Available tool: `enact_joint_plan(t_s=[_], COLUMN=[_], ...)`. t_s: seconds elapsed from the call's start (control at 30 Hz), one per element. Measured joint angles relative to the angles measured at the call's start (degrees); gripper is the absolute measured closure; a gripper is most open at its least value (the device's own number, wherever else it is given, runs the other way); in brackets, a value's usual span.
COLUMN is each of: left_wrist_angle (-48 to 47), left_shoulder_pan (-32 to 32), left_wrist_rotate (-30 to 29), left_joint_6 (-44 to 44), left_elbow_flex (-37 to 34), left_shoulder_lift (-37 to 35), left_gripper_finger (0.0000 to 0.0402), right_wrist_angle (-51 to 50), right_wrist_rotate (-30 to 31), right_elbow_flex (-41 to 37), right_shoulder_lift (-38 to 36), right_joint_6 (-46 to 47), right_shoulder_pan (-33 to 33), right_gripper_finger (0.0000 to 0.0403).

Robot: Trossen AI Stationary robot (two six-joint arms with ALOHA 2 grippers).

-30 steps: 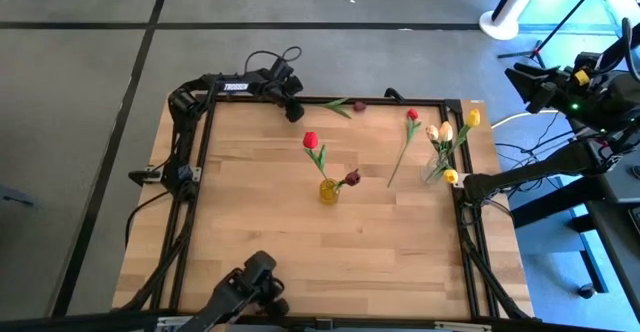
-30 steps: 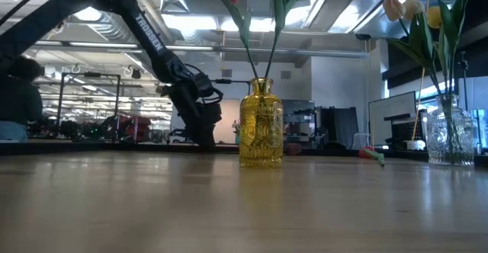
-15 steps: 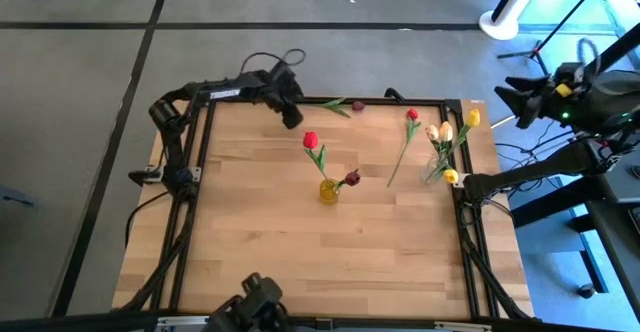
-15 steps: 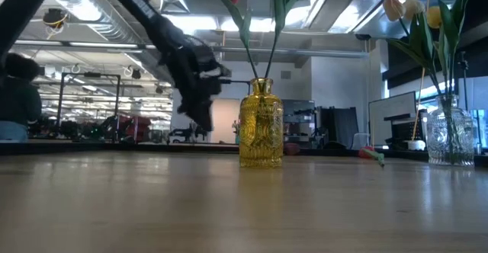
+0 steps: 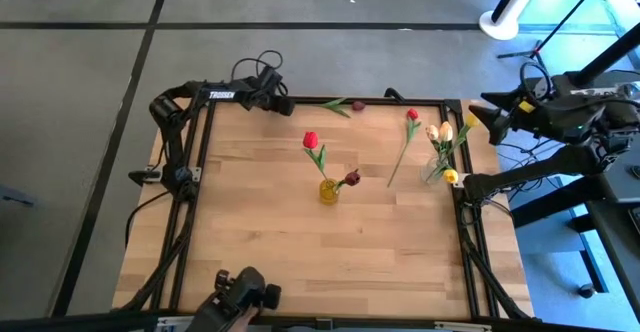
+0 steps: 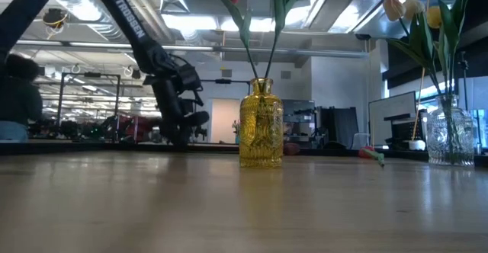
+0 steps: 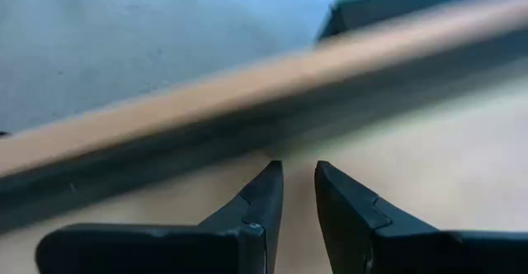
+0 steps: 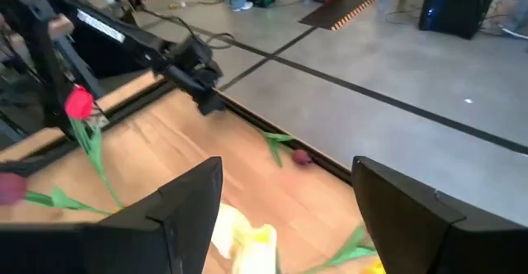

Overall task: Sort flowers into vase by color
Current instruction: Put the dark red tulip into the yellow transparent vase

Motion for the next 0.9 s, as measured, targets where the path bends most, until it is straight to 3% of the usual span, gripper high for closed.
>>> enact_joint_plan(t_s=[0.17, 0.3, 0.47, 0.53, 0.7, 0.8, 0.9], left_wrist_angle=[3.35, 4.79, 5.32, 4.78, 7.73, 6.58, 6.42], left_shoulder_pan=[-0.11, -1.23, -4.54, -6.84, -7.01, -7.00, -8.38], left_wrist_rotate=[-1.96, 0.53, 13.55, 15.86, 12.20, 18.74, 20.31], left_joint_6=[-6.03, -6.57, -4.26, -2.97, 3.26, 7.88, 14.46], left_elbow_flex=[0.07, 0.86, 2.32, 2.29, 2.45, 2.43, 2.40], left_shoulder_lift=[3.21, 4.31, 3.05, 0.45, -2.77, -2.75, -2.18], left_gripper_finger=[0.0331, 0.0331, 0.0331, 0.0331, 0.0331, 0.0331, 0.0324], right_wrist_angle=[4.64, 7.16, 9.03, 9.56, 12.27, 13.70, 13.90], right_wrist_rotate=[-1.50, -1.88, -1.16, -0.37, 1.58, 1.80, 1.92], right_elbow_flex=[0.00, 0.49, 1.15, 2.10, 4.03, 4.33, 4.33], right_shoulder_lift=[0.15, 0.14, 0.13, 0.12, 0.02, 0.00, 0.03], right_joint_6=[-0.10, -0.32, -0.54, -1.46, -6.15, -8.04, -8.96], right_shoulder_pan=[0.00, 0.00, 0.00, 0.00, 0.00, 0.00, 0.00], right_gripper_finger=[0.0132, 0.0132, 0.0132, 0.0132, 0.0132, 0.0132, 0.0132])
